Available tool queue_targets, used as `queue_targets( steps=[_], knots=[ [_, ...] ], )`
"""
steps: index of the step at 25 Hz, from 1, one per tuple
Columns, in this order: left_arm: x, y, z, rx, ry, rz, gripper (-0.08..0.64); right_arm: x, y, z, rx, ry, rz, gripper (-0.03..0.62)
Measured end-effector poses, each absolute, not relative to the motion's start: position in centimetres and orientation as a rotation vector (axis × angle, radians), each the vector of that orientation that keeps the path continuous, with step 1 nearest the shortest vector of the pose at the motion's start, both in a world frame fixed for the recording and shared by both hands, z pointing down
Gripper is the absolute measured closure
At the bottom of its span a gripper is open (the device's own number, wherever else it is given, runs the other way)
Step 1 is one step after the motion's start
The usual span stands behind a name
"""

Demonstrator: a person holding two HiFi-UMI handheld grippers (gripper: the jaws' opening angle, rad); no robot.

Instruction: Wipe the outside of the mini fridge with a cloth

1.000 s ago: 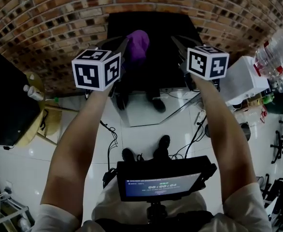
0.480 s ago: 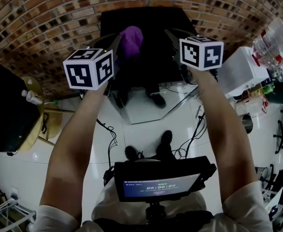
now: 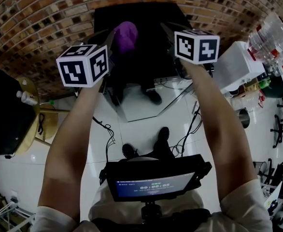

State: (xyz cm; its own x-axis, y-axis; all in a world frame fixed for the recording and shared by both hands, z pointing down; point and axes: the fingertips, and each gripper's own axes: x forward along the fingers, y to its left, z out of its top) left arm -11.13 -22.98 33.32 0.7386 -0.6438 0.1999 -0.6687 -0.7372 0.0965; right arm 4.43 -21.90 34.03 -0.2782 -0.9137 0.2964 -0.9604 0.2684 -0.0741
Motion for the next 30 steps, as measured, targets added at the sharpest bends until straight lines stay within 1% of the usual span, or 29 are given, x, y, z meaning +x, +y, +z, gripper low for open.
queue_targets(
  steps=[30],
  knots=[
    [-10.89,-22.82,34.08,2.780,-1.035,0.237,0.560,5.17,-22.14,34.59,1.822,-2.292,0.347,0.580]
  ],
)
